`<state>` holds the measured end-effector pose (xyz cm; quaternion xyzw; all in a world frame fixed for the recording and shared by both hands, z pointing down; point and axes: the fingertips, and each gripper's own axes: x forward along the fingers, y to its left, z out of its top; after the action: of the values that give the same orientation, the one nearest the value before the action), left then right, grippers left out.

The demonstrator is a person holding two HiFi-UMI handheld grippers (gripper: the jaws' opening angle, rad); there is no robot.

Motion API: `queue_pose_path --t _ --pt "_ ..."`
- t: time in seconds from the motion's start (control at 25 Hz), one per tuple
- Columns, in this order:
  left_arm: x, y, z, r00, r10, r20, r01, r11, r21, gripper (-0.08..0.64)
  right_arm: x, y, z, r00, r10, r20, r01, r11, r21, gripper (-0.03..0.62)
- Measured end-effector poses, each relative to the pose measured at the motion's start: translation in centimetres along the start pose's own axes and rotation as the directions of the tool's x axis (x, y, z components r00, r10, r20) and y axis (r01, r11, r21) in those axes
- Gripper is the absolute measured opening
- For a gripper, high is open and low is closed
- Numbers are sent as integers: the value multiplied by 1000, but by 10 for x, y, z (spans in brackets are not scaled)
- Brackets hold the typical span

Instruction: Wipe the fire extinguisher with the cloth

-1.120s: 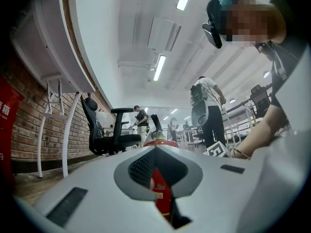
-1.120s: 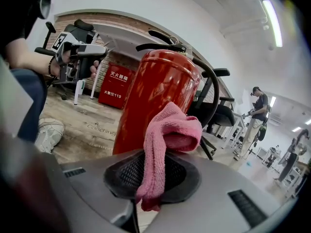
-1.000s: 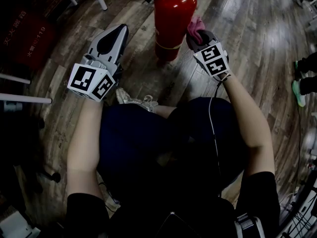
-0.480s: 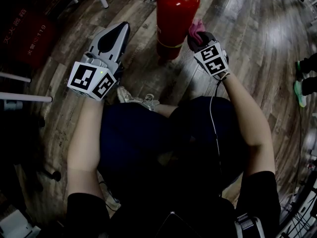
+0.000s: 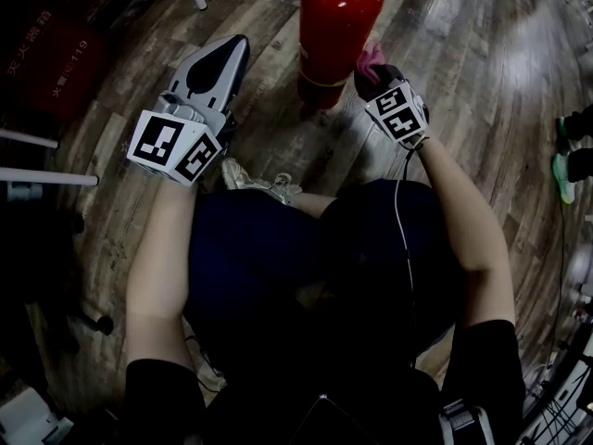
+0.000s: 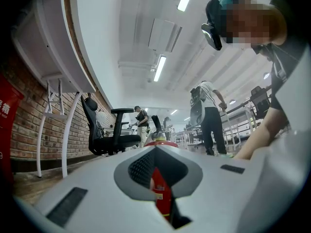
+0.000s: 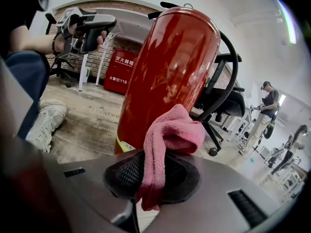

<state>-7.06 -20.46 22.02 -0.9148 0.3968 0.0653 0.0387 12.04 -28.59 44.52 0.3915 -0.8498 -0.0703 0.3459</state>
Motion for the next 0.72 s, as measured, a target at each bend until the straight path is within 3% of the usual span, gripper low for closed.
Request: queue_pose_path --t 0.72 --pt "0 5 0 1000 2 2 -2 999 -38 14 27 36 -43 989 89 -119 -94 995 -40 71"
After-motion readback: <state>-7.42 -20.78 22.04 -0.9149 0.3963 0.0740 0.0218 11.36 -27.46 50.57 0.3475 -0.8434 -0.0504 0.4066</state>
